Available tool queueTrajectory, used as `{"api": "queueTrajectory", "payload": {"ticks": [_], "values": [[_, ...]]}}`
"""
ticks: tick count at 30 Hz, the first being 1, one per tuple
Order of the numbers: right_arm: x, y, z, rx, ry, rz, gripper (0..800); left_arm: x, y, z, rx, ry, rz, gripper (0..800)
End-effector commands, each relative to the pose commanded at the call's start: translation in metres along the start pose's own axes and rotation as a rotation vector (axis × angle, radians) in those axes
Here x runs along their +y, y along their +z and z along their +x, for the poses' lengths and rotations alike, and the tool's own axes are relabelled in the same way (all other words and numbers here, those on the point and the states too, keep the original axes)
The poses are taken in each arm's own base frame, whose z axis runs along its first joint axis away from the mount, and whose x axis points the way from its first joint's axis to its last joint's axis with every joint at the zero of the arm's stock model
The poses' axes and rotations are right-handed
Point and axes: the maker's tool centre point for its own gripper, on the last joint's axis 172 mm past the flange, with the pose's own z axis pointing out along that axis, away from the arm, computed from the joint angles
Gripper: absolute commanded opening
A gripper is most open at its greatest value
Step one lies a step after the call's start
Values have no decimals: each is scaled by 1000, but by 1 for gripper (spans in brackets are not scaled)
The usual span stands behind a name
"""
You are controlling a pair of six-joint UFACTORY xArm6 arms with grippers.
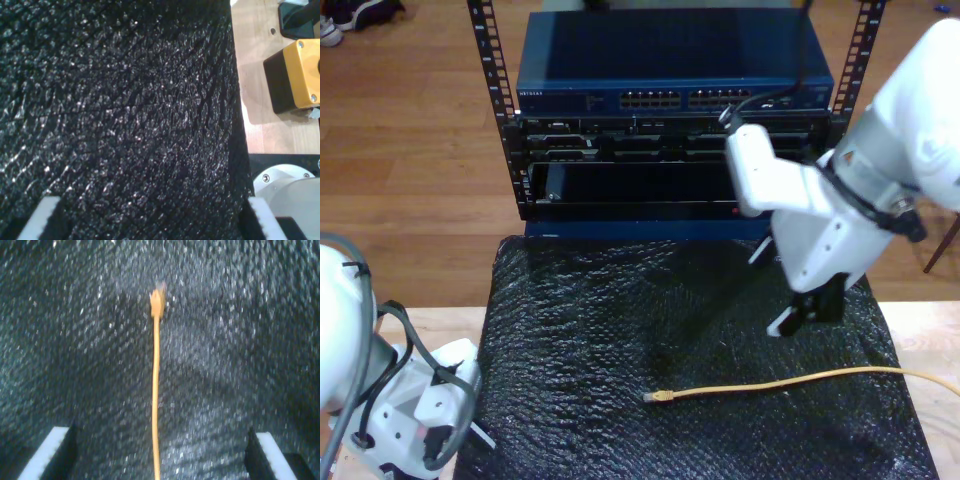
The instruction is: Grab the cable and plug it in
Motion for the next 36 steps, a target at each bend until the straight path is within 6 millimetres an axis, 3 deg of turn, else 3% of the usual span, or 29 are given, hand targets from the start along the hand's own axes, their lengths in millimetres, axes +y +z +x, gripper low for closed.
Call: {"api": "queueTrajectory", "payload": {"ticks": [10, 15, 21, 26, 36], "values": [[-12, 46, 18, -39, -21, 21, 792, -1, 0, 5, 4, -6, 1, 800], [-11, 68, 0, -126, 8, 32, 793, -2, -1, 5, 6, -32, 6, 800], [-8, 104, -1, -240, -12, 26, 793, -2, 0, 4, 6, -59, 7, 800], [-9, 132, -1, -333, -42, 15, 793, -18, -2, -5, -14, -111, 62, 800], [-1, 168, -3, -405, -32, -19, 788, -18, 4, -8, -11, -135, 39, 800]]}}
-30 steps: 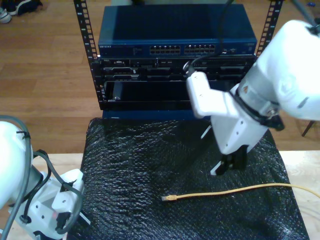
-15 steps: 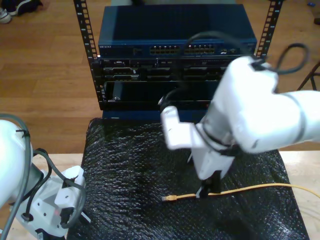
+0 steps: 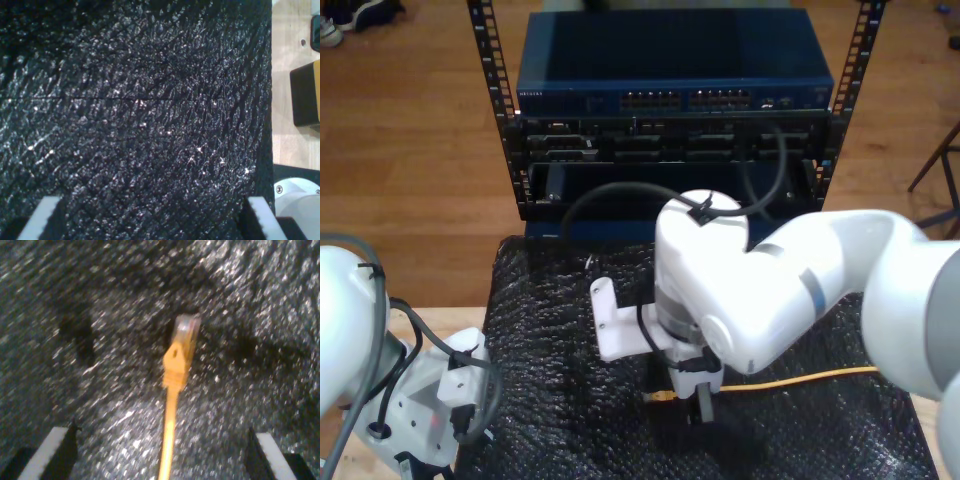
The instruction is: Grab the cable and plug it in
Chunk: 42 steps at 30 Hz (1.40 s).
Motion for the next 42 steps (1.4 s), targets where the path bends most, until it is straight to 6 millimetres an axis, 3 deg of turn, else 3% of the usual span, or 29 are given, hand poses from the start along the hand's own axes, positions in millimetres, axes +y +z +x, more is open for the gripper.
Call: {"api": "queueTrajectory", "payload": {"ticks": [11, 32, 42], "values": [[1, 21, -2, -62, 70, 5, 746, -1, 0, 0, 1, -2, 2, 800], [-4, 15, 15, -71, 72, -29, 479, -1, 0, 0, 1, -2, 2, 800], [-3, 14, 13, -80, 58, -37, 425, -1, 0, 0, 1, -2, 2, 800]]}}
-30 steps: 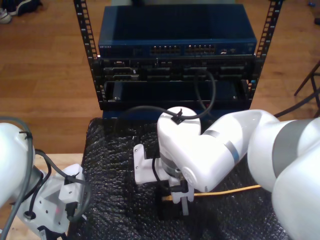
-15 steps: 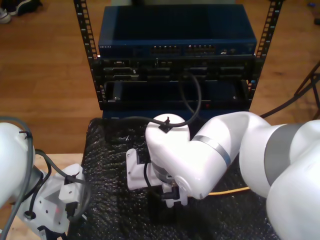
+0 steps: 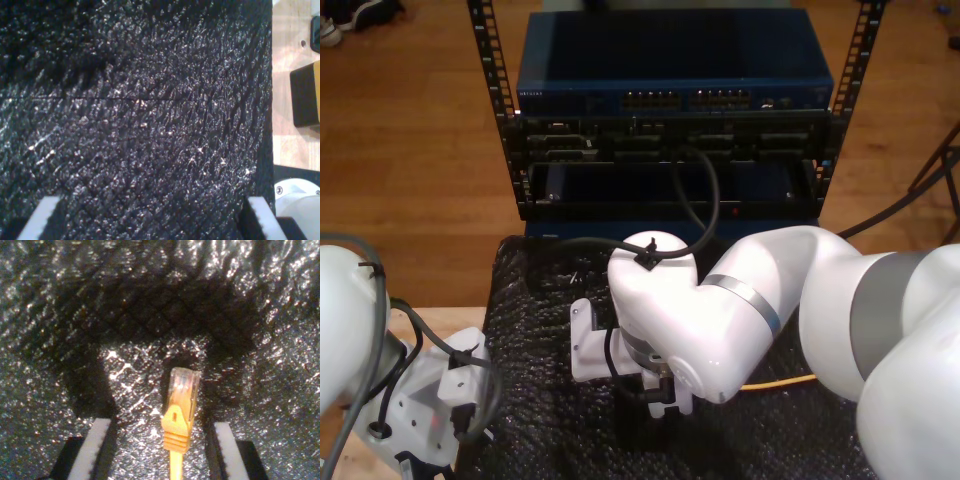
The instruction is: Grab the cable and plug it in
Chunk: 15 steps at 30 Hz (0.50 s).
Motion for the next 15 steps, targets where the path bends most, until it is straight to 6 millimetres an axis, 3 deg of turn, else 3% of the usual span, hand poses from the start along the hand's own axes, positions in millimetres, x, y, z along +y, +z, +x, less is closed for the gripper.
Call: {"api": "queueTrajectory", "payload": {"ticks": [7, 15], "values": [[0, -1, -2, -4, 2, -7, 394, 0, 0, 0, 0, 0, -1, 800], [2, -2, -2, -5, 2, -12, 306, 0, 0, 0, 0, 0, -1, 800]]}}
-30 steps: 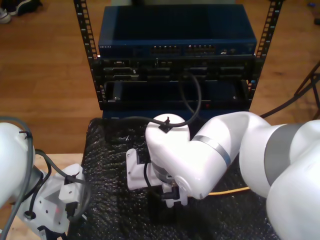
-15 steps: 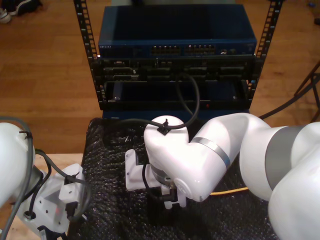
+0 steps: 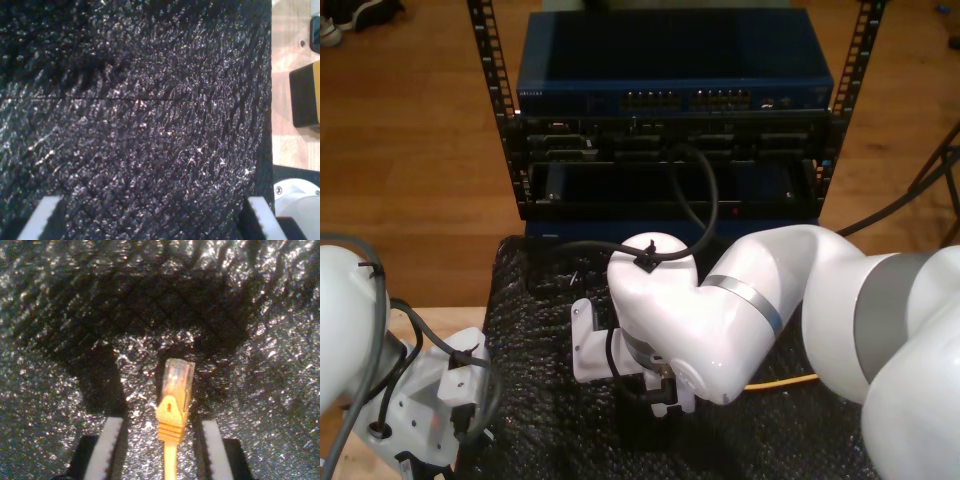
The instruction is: Grab the cable and plug it in
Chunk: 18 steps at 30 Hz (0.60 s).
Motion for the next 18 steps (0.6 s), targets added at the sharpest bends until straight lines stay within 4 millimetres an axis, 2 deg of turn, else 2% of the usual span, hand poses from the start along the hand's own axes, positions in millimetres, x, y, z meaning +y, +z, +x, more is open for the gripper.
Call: {"api": "queueTrajectory", "payload": {"ticks": [8, 13, 18], "values": [[1, 0, -1, -7, 4, -8, 195, 0, 0, 0, 0, 0, 0, 800], [5, -1, -5, -20, 8, -24, 42, 0, -1, 0, 0, 2, 1, 800], [10, -11, -5, -11, 8, -50, 7, 0, -1, 1, 0, 3, 0, 800]]}}
